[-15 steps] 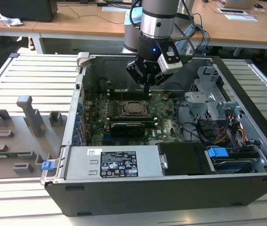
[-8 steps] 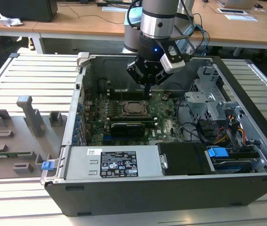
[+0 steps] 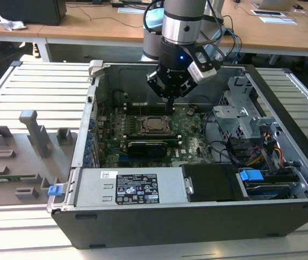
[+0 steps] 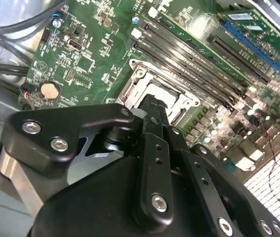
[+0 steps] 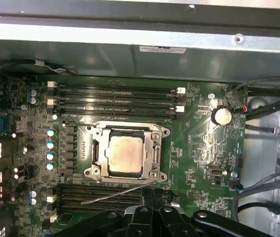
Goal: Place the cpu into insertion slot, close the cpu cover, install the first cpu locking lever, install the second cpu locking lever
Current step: 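Install the first cpu locking lever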
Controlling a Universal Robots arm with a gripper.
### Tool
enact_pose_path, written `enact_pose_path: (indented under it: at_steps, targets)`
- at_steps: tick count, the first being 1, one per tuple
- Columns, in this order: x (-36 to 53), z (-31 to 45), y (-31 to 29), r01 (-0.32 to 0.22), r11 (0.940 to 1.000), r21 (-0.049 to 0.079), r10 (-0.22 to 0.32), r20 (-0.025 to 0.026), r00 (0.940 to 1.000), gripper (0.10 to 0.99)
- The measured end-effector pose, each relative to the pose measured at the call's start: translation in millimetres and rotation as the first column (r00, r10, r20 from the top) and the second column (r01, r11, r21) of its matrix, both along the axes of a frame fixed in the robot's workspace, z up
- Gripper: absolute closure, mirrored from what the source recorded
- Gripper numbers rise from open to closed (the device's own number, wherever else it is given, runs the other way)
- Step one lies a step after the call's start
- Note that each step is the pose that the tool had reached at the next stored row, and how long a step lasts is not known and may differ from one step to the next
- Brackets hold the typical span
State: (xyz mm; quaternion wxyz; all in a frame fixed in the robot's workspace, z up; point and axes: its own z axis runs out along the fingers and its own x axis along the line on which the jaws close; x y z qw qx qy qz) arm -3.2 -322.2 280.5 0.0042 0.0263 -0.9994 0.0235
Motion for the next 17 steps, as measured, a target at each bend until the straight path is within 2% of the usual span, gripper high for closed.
enact_pose_path:
  at_steps: [1,3,4,11,17]
  targets:
    - [0.0,0.0,0.0,-0.009,0.9997,0.021,0.009,0.0000,1.0000,0.980]
    - [0.0,0.0,0.0,-0.016,0.9960,0.088,0.016,0.0009,0.9999,0.980]
    - [0.0,0.0,0.0,-0.023,0.9953,0.094,0.023,0.0010,0.9997,0.980]
    - [-1.3,0.0,0.0,-0.037,0.9948,0.095,0.037,0.0010,0.9993,0.980]
    - [-15.9,-0.2,0.0,-0.037,0.9948,0.095,0.037,0.0011,0.9993,0.980]
